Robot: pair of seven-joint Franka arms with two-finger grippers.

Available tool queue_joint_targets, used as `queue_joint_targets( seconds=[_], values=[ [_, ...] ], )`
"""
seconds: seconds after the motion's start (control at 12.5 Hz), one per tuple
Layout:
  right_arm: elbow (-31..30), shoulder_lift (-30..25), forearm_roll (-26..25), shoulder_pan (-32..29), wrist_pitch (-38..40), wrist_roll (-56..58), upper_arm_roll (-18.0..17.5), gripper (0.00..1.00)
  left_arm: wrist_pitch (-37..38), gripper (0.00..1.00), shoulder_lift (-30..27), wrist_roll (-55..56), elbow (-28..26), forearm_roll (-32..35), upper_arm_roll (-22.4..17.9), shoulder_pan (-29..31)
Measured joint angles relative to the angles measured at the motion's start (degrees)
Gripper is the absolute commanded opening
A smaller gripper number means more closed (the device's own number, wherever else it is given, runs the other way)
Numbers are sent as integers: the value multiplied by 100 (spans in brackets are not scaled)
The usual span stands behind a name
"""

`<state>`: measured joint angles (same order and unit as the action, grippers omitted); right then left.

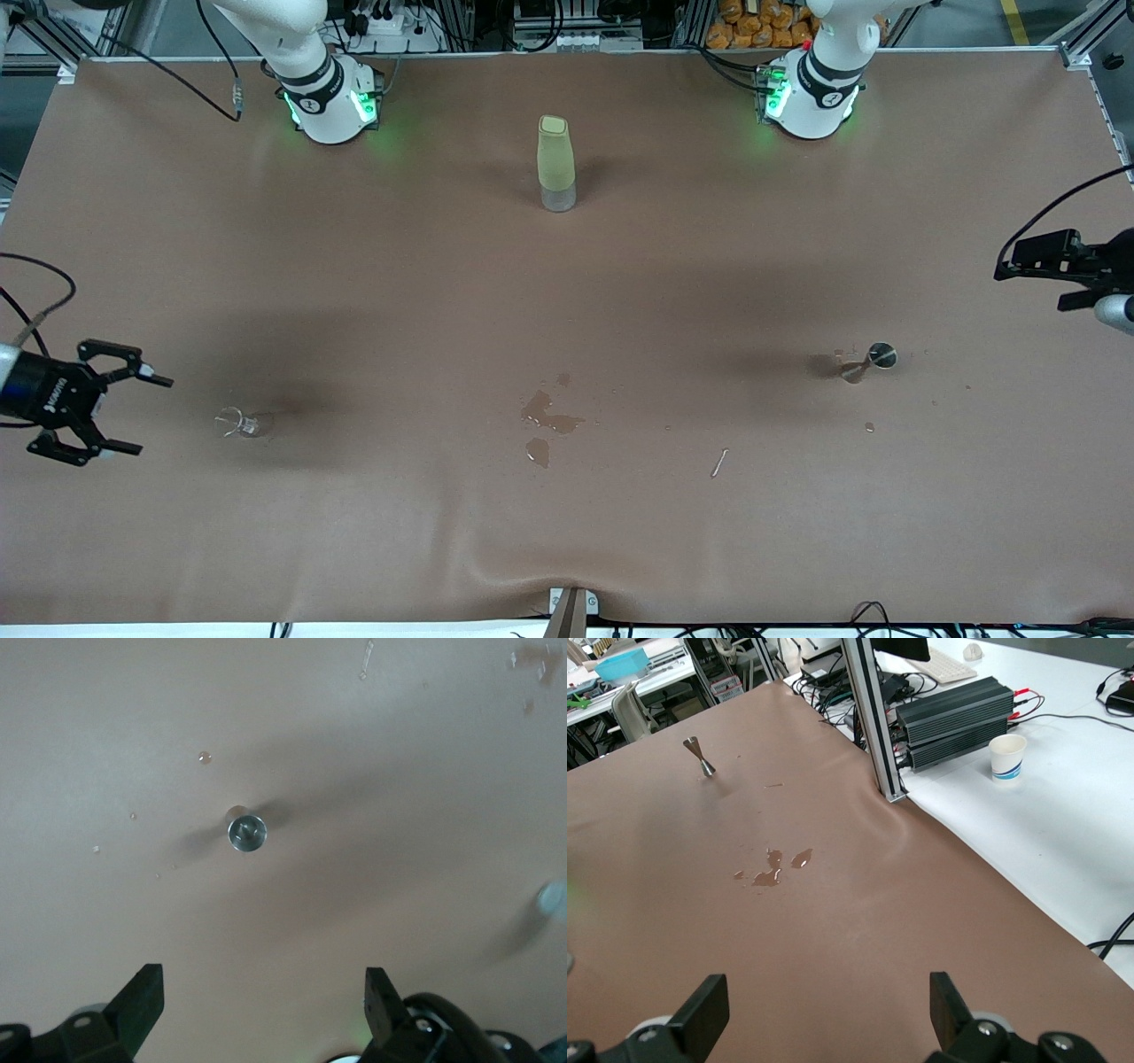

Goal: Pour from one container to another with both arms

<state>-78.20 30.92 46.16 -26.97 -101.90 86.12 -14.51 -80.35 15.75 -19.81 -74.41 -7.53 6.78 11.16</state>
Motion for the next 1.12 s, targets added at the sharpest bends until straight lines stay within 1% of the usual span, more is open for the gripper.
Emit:
queue_joint_targets(
  seconds=[0.16, 0.24, 0.32, 0.4, 0.48, 0.56, 0.72, 0.88, 1.12],
  values=[
    [-138, -202, -91, 46, 35, -247, 21, 100, 0, 100, -231, 898, -108, 467, 71, -337],
    [-207, -303, -144, 134, 69, -410, 117, 100, 0, 100, -335, 1202, -127, 744, 79, -564],
    [-289, -428, -162, 327, 122, -589, 347, 100, 0, 100, -429, 1366, -133, 921, 87, -736],
    [-368, -569, -167, 608, 166, -739, 674, 100, 0, 100, -508, 1416, -141, 1007, 86, -815],
    [-433, -705, -168, 918, 201, -846, 1017, 100, 0, 100, -561, 1419, -155, 1033, 67, -812],
    [-484, -842, -169, 1180, 210, -960, 1283, 100, 0, 100, -597, 1408, -168, 1034, 12, -782],
    [-634, -1169, -217, 1538, 212, -1293, 1626, 100, -1, 100, -713, 1390, -230, 1034, -63, -715],
    [-826, -1485, -429, 1699, 212, -1617, 1775, 100, -95, 100, -977, 1409, -492, 1033, -67, -705],
    [-973, -1866, -1006, 1817, 235, -2477, 1840, 100, -276, 100, -1507, 1733, -1087, 959, -66, -688]
  ],
)
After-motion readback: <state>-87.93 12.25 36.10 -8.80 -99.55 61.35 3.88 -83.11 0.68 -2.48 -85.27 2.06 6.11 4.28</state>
